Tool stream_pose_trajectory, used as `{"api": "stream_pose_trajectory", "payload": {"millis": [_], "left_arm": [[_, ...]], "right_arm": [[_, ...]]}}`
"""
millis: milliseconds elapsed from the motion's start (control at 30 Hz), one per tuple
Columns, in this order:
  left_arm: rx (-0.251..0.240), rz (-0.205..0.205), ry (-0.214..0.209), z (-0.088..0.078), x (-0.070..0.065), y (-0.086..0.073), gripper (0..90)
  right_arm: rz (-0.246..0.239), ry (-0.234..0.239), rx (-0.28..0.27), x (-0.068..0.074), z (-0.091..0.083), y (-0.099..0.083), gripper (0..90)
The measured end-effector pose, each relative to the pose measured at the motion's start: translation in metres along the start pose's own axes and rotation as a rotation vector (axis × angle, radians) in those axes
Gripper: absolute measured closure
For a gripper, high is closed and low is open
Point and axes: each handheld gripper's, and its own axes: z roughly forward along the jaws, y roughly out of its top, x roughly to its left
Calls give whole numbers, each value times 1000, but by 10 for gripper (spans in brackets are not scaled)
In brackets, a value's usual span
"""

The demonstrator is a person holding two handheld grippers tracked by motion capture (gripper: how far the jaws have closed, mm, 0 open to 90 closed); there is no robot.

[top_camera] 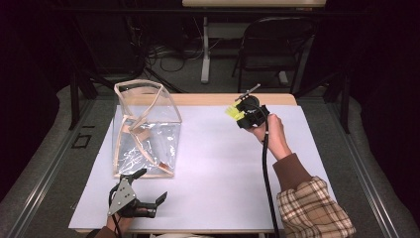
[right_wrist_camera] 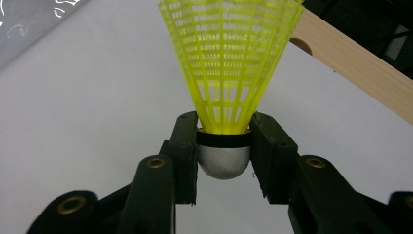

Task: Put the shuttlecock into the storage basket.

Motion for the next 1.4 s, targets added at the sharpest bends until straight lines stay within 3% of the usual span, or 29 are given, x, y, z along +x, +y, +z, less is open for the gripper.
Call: {"api": "stream_pose_trajectory", "payload": {"millis": [1400], "left_arm": [[-3, 3, 2, 0, 0, 0, 0]], "right_arm": [[-53, 23, -47, 13, -11, 27, 649]]}}
